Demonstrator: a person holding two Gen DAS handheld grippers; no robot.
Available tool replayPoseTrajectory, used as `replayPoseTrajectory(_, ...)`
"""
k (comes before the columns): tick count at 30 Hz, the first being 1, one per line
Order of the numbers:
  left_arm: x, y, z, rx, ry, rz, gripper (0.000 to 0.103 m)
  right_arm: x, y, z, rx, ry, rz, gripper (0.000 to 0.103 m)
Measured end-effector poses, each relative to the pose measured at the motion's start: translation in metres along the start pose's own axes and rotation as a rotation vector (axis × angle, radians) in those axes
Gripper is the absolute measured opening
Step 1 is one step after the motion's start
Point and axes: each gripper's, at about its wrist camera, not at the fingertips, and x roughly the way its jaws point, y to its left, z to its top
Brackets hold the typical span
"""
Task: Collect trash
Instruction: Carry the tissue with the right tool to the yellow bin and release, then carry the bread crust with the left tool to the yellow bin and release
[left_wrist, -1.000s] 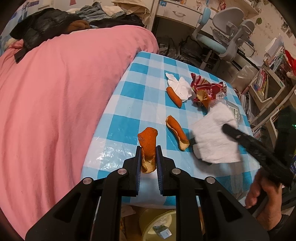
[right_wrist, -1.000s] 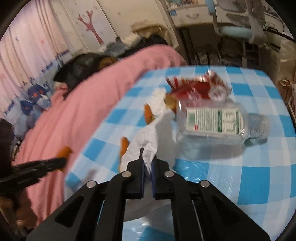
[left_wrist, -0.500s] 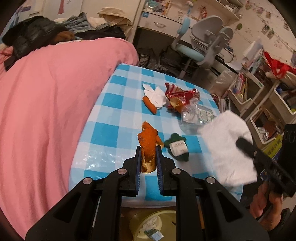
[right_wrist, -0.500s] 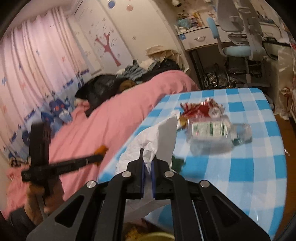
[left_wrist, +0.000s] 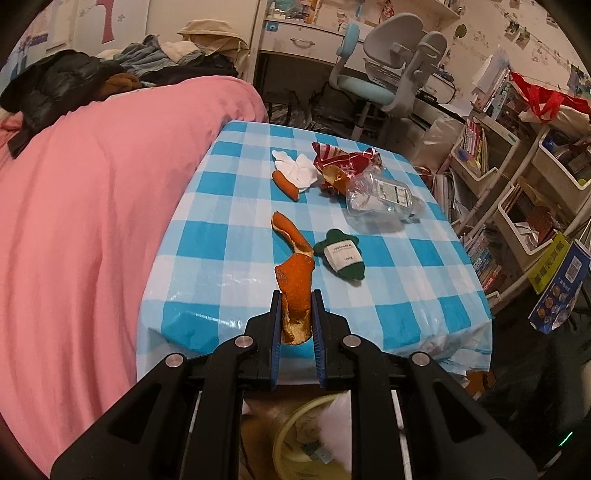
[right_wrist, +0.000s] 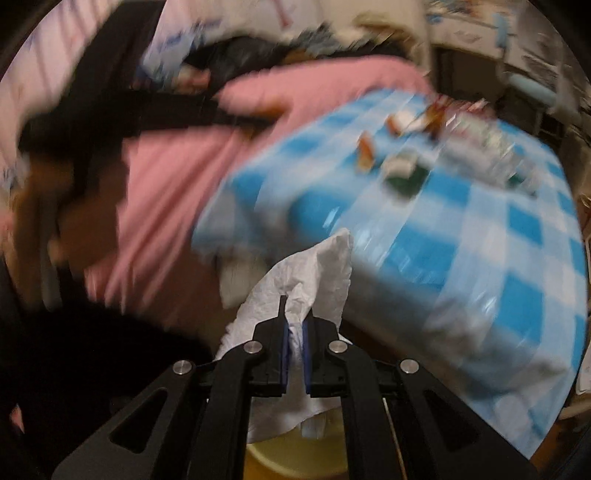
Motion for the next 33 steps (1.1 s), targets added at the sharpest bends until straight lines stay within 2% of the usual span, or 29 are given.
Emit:
replayPoseTrajectory(4,-0.006,-0.005,-0.011,0.010,0.003,0.005,0.014,0.024,0.016,-0.019,-0.060,0.114,0.003,0.007)
replayPoseTrajectory(7,-0.011,-0.009,-0.021,0.017,0.006,0.007,0.014,0.031,0.018,-0.026,-0.065,0.162,0.005,0.008)
replayPoseTrajectory(9,-0.013,-0.011,-0.025,0.021,0.009,0.008,0.014,0.033,0.014,-0.028,-0.051,0.178,0.003,0.015)
replayPoseTrajectory(11,-0.014,-0.013,-0.032,0.025,0.015,0.011,0.014,0.030,0.011,-0.030,-0.029,0.169,-0.006,0.043)
replayPoseTrajectory(14,-0.015,-0.016,-0.038,0.031,0.023,0.013,0.014,0.025,0.006,-0.029,0.009,0.144,0.000,0.046)
replayPoseTrajectory(18,-0.014,-0.018,-0.047,0.032,0.045,0.015,0.014,0.009,-0.005,-0.023,0.072,0.057,-0.028,0.052)
replayPoseTrajectory(23,-0.005,-0.032,-0.069,0.069,0.114,0.026,0.014,-0.030,-0.031,-0.016,0.221,-0.151,-0.061,0.065)
replayPoseTrajectory(26,0.004,-0.050,-0.091,0.128,0.182,0.036,0.014,-0.049,-0.049,-0.018,0.325,-0.246,-0.062,0.066)
replayPoseTrajectory(31,0.031,-0.077,-0.138,0.261,0.374,0.058,0.014,-0.058,-0.062,-0.022,0.407,-0.296,-0.060,0.066)
replayPoseTrajectory(33,0.036,-0.085,-0.146,0.305,0.405,0.071,0.019,-0.058,-0.063,-0.023,0.416,-0.301,-0.061,0.066)
